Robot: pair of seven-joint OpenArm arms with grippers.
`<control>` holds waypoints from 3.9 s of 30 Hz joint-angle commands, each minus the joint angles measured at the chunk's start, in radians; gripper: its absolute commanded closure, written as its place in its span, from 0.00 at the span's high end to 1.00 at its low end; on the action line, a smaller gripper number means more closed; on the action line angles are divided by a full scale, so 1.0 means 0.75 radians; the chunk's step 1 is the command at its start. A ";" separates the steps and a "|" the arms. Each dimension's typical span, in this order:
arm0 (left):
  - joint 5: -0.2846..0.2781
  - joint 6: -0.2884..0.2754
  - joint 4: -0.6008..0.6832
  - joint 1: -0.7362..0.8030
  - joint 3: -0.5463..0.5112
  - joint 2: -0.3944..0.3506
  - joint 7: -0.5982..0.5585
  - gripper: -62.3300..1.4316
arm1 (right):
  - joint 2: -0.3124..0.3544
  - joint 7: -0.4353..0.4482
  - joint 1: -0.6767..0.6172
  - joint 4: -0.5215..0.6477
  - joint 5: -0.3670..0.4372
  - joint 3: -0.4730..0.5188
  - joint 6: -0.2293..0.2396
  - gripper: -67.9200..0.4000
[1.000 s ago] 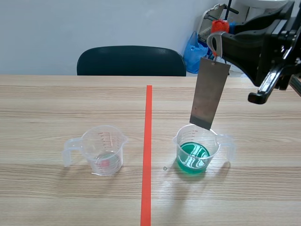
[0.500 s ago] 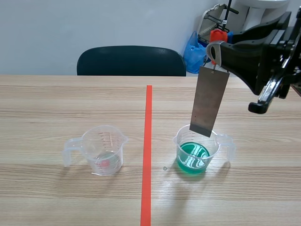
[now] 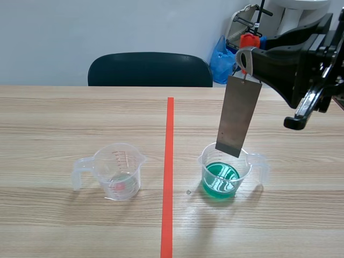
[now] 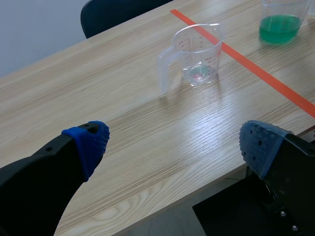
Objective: Do the redox reaction experiment
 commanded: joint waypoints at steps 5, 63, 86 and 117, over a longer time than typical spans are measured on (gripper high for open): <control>-0.017 0.002 0.024 0.002 0.008 0.003 -0.019 0.91 | 0.019 0.019 0.010 0.021 0.011 0.016 -0.005 0.02; -0.017 -0.002 0.024 0.002 0.008 0.003 -0.015 1.00 | 0.019 0.020 0.010 0.021 0.011 0.016 -0.005 0.02; -0.017 -0.002 0.024 0.002 0.008 0.003 -0.016 1.00 | 0.019 0.020 0.010 0.021 0.011 0.016 -0.005 0.02; -0.017 -0.001 0.024 0.002 0.008 0.003 -0.015 1.00 | 0.019 0.020 0.010 0.021 0.011 0.016 -0.005 0.02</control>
